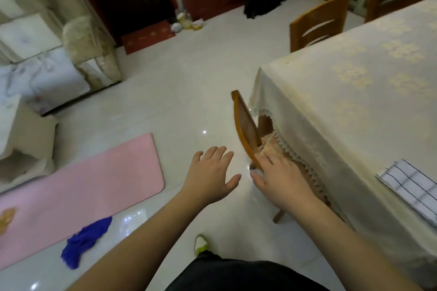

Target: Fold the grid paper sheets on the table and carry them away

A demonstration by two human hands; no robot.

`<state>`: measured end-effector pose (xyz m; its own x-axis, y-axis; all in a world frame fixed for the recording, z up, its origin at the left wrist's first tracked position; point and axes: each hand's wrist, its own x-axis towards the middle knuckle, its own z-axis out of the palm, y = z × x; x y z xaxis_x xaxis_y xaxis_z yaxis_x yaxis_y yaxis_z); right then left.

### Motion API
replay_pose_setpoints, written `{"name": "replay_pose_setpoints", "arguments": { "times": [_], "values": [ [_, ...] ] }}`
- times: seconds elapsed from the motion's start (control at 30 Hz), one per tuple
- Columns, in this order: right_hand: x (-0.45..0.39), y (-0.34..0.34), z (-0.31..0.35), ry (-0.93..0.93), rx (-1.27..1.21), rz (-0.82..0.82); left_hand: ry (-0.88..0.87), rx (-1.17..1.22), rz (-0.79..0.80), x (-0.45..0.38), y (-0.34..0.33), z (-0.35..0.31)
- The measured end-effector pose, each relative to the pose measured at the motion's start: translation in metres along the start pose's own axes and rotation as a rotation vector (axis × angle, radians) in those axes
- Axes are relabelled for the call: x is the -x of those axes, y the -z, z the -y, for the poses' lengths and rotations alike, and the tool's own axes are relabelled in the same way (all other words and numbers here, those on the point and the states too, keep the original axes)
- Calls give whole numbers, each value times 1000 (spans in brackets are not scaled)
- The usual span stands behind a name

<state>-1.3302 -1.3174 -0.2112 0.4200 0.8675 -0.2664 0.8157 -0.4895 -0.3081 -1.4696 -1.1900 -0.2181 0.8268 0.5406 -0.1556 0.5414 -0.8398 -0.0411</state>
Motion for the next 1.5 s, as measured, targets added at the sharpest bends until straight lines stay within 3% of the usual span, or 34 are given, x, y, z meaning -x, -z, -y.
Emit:
{"name": "replay_pose_setpoints", "arguments": {
  "times": [0.4, 0.6, 1.03, 1.5],
  "values": [
    [-140, -16, 175, 110, 103, 50, 200, 151, -18, 8, -7, 241],
    [-196, -16, 224, 95, 78, 35, 215, 161, -12, -11, -8, 309],
    [-349, 7, 211, 65, 103, 57, 170, 206, 5, -169, -11, 370],
    [-527, 96, 196, 12, 118, 15, 150, 157, -10, -376, 44, 418]
  ]
}}
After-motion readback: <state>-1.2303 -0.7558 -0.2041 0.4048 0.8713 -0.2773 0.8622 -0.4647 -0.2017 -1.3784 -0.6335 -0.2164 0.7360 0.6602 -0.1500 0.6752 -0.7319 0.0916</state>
